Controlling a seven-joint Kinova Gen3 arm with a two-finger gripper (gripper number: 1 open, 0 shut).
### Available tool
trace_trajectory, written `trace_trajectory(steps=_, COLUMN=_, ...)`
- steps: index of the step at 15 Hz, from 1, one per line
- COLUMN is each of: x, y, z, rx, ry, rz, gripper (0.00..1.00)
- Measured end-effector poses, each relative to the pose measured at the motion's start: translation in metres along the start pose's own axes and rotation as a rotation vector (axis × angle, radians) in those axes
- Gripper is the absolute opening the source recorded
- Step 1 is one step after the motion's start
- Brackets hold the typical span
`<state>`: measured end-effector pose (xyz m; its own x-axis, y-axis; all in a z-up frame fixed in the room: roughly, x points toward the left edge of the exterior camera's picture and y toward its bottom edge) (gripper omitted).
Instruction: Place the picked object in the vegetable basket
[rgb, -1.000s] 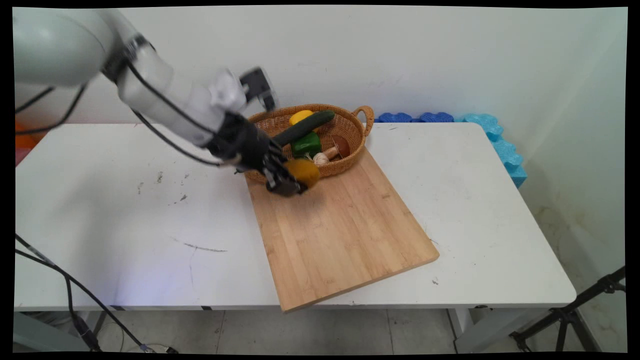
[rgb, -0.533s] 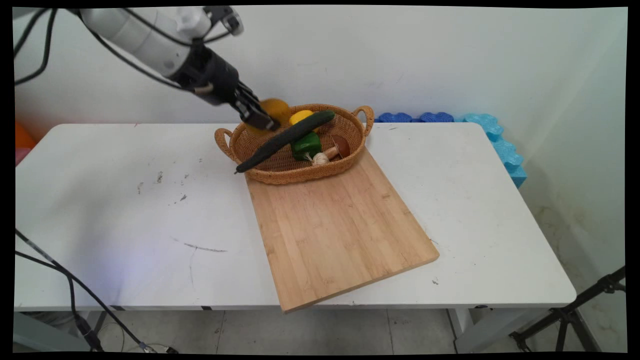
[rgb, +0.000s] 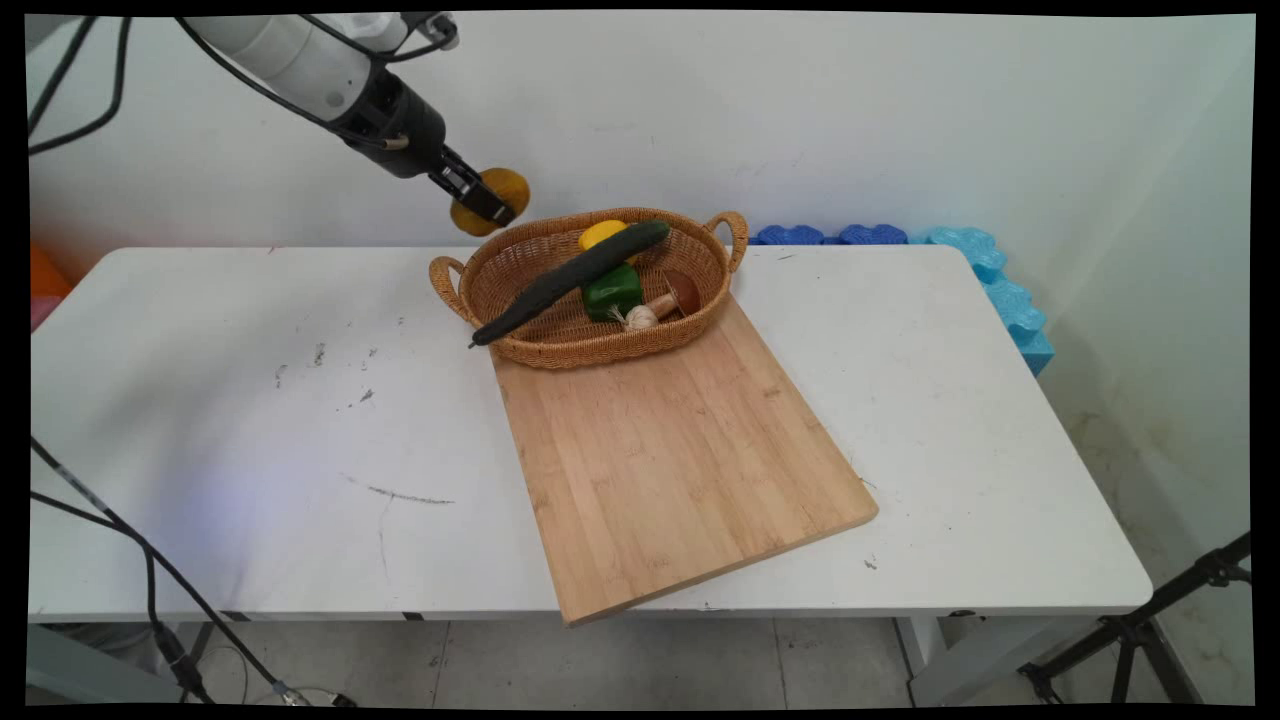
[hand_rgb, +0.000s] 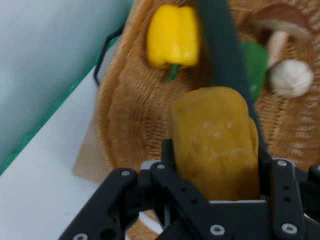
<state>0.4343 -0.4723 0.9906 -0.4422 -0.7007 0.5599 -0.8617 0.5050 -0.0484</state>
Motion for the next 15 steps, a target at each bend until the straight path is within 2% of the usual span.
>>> trace_trajectory(steps=4, x=-0.001, y=-0.022, z=0.026, rx=0.037, ry=-0.042, rz=-0.028, gripper=0.00)
trace_trajectory(steps=9, x=-0.004, y=-0.035, z=0.055, rx=0.054, ry=-0.079, rz=-0.059, gripper=0.00)
trace_trajectory(steps=15, x=-0.001, y=-0.035, z=0.088, rx=0.032, ry=-0.100, rz=-0.069, gripper=0.00)
